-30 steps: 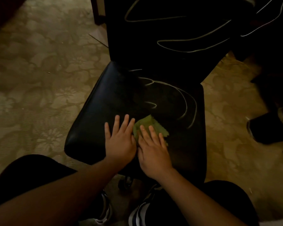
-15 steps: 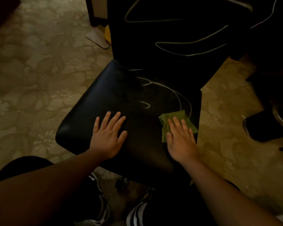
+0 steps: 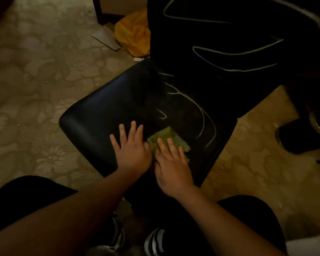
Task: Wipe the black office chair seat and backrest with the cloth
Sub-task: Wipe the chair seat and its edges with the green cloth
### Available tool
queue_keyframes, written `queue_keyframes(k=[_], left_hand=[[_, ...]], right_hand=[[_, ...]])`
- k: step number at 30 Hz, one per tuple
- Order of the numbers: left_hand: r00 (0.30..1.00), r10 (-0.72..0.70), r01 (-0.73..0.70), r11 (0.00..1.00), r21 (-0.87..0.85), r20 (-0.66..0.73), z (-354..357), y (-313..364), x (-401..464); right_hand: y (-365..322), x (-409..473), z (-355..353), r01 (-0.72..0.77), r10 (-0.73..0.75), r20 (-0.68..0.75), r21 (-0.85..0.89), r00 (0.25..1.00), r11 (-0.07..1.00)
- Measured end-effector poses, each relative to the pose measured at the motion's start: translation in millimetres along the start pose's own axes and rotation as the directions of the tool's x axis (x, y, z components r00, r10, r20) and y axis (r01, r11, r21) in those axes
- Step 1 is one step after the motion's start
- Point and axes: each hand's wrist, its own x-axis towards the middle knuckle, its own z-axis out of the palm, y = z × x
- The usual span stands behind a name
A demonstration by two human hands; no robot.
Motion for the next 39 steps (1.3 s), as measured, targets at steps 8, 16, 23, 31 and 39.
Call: queue_keyframes(k=[8,16,23,31,39], left_hand=[[0.997,0.056,-0.054,0.998,0.043,-0.043,6,-18,2],[0.987,0.163,-0.163,0.986,0.047,-0.005,-9,-44,24],[0.985,0.164,-0.167,0.984,0.067,0.046,-22,-51,46],[0.995,0.044,-0.041,0.999,0.032,-0.086,-7,-33,26],[0.994,0.098,-0.095,0.994,0.05,-0.051,-13,-48,42]], right_hand=[[33,12,-6,-0.028,0.03,-0.046,0.042,0.998,0.999],[61,32,-15,-0.328,0.336,-0.121,0.077,0.934,0.941],[4,29,-5,-0.036,0.036,-0.038,0.002,0.999,0.999],[5,70,-17,0.091,-0.09,-0.039,0.023,0.995,0.996],[42,120,-31,-0.419,0.423,-0.13,0.057,0.897,0.906]])
